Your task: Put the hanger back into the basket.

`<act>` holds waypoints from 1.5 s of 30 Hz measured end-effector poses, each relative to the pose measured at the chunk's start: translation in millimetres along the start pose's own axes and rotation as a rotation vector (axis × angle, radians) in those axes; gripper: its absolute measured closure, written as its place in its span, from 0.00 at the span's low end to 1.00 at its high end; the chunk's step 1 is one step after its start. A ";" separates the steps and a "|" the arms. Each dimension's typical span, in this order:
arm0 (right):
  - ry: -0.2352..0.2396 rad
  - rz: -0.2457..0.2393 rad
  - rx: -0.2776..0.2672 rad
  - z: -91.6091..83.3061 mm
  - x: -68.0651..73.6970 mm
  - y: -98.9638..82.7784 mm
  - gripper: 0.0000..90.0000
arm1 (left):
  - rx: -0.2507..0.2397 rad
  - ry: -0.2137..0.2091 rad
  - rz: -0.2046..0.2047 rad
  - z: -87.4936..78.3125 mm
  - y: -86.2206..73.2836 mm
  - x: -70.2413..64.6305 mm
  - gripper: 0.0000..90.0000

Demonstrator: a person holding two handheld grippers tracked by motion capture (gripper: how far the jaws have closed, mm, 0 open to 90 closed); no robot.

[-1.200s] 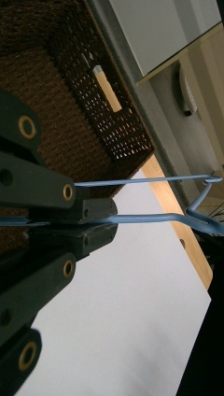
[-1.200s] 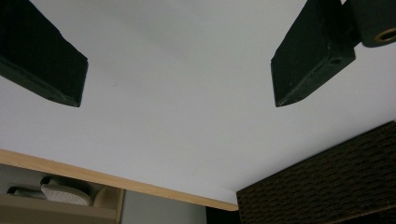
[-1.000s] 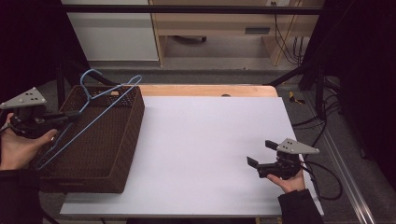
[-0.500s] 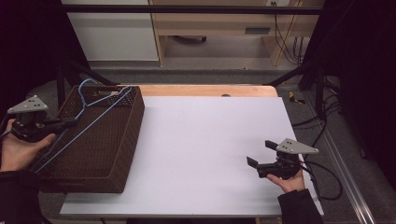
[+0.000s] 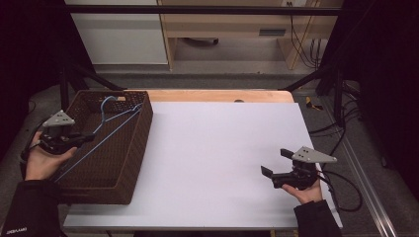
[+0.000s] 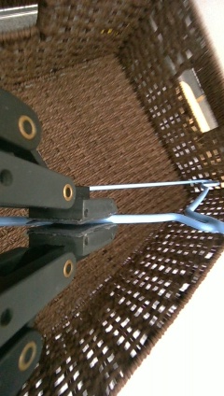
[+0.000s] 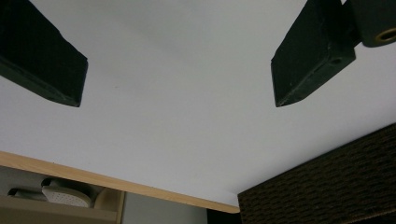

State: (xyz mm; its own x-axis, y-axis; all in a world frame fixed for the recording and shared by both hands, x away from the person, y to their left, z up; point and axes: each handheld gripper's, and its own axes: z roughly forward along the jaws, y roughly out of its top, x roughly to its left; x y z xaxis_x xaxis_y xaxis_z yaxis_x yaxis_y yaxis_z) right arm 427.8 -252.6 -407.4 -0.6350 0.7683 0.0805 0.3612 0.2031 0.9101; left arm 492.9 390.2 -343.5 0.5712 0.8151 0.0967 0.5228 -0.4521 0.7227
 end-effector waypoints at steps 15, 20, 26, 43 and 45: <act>-0.001 -0.002 -0.004 -0.5 0.0 0.4 0.05 | 0.042 0.015 -0.033 12.6 -11.5 -14.0 0.91; 0.000 -0.004 -0.008 -1.2 -0.1 0.8 0.05 | -0.052 0.018 -0.053 -4.0 -5.5 -25.3 0.81; -0.003 0.001 -0.016 -3.0 0.6 2.0 0.05 | -0.193 -0.014 -0.073 -20.0 4.6 -49.0 0.61; -0.003 0.000 -0.049 -7.7 0.8 4.2 0.04 | -0.366 -0.102 0.006 -21.2 17.6 -137.2 0.24; -0.004 0.004 -0.050 -8.4 1.3 4.2 0.04 | -0.367 -0.109 0.011 -17.1 16.9 -146.7 0.21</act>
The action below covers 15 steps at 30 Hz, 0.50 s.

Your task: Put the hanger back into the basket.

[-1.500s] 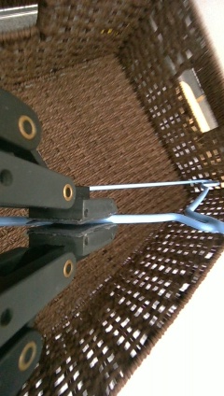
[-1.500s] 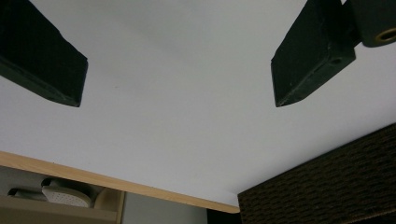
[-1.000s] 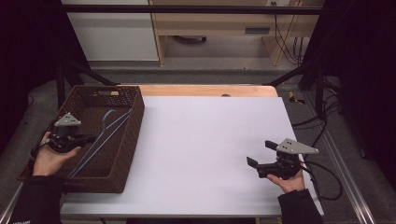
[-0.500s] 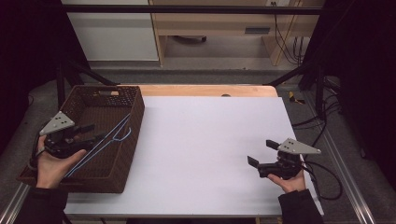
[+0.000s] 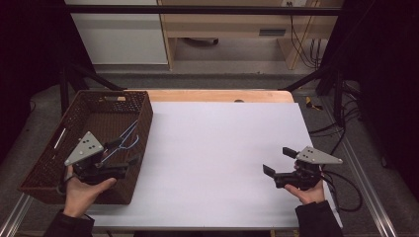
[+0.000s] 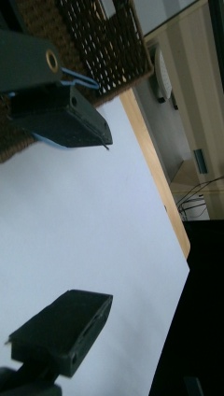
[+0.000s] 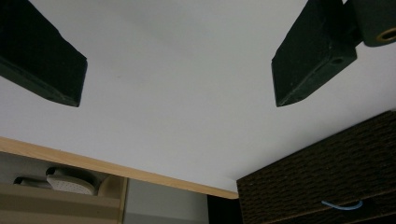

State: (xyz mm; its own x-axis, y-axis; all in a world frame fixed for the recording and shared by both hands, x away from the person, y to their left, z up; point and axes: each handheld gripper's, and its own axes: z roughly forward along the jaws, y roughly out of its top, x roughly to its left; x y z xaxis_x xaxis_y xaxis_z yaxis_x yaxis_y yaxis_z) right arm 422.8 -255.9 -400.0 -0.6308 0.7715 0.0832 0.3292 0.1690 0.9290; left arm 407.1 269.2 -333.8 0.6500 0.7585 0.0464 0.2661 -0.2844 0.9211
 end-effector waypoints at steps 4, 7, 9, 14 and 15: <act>0.000 0.004 -0.001 -1.1 0.2 0.0 0.04 | -0.002 -0.008 -0.001 9.6 -6.1 -15.7 0.13; 0.000 0.004 -0.002 -1.9 0.2 -0.3 0.04 | 0.000 -0.029 -0.020 16.3 -13.4 -23.5 0.12; 0.001 0.004 -0.007 -2.9 -0.1 -0.7 0.04 | 0.001 -0.040 -0.029 19.5 -18.2 -26.4 0.11; -0.002 0.011 -0.015 -4.8 -0.5 -1.8 0.04 | 0.011 -0.057 -0.037 26.0 -28.2 -28.4 0.11; -0.002 0.012 -0.014 -4.8 -0.2 -2.0 0.04 | 0.014 -0.062 -0.035 26.8 -29.6 -27.7 0.11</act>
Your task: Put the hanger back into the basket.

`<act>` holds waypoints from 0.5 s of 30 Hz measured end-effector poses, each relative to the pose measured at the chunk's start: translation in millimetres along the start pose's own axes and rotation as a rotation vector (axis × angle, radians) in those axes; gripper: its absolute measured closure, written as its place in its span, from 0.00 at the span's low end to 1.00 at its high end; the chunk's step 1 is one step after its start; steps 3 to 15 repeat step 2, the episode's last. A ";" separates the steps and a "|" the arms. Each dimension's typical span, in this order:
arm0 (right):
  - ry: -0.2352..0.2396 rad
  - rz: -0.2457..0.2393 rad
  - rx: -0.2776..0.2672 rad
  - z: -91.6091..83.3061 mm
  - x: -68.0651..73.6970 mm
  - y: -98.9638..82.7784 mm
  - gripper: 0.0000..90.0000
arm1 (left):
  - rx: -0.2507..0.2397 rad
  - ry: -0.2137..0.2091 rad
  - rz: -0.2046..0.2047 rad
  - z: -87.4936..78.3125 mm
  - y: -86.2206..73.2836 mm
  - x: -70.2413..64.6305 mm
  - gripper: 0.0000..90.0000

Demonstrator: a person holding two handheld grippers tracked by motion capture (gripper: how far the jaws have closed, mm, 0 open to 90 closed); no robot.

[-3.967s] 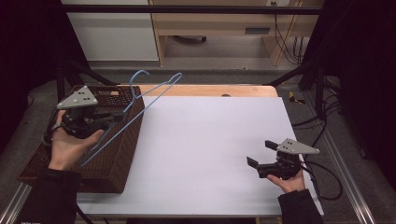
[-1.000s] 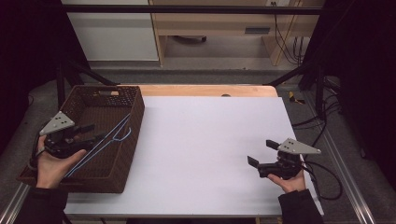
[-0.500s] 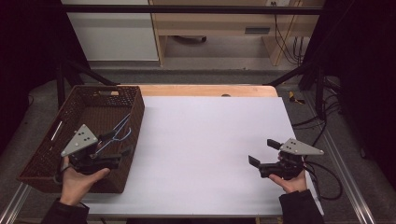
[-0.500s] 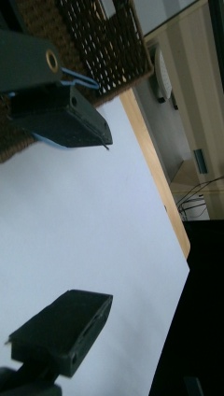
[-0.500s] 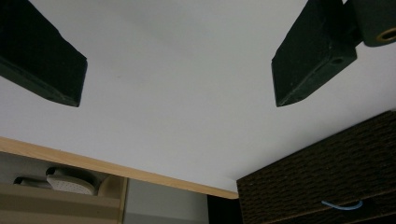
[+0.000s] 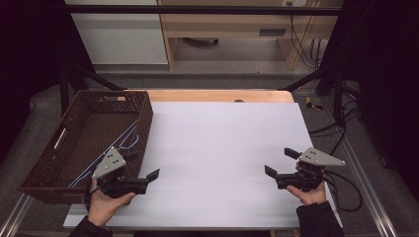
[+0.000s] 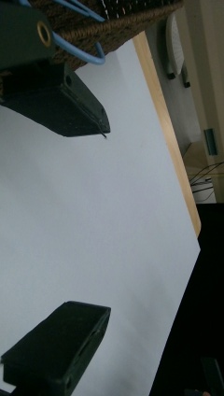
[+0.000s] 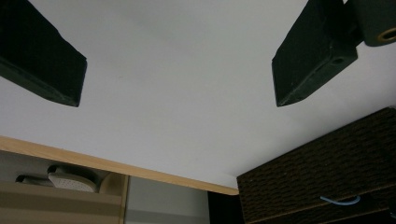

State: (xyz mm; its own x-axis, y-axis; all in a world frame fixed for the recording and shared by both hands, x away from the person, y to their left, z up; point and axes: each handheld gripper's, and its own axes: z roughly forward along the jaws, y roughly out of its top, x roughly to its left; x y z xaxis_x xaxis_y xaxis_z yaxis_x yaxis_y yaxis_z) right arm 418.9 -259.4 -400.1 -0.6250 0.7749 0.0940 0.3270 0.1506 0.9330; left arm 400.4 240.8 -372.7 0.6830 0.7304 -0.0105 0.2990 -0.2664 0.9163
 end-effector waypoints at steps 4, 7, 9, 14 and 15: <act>0.003 -0.005 0.001 -0.1 0.4 -0.4 0.04 | -0.003 0.003 -0.001 0.5 -2.1 0.9 0.12; 0.003 -0.005 0.001 -0.1 0.4 -0.4 0.04 | -0.003 0.003 -0.001 0.5 -2.1 0.9 0.12; 0.003 -0.005 0.001 -0.1 0.4 -0.4 0.04 | -0.003 0.003 -0.001 0.5 -2.1 0.9 0.12; 0.003 -0.005 0.001 -0.1 0.4 -0.4 0.04 | -0.003 0.003 -0.001 0.5 -2.1 0.9 0.12; 0.003 -0.005 0.001 -0.1 0.4 -0.4 0.04 | -0.003 0.003 -0.001 0.5 -2.1 0.9 0.12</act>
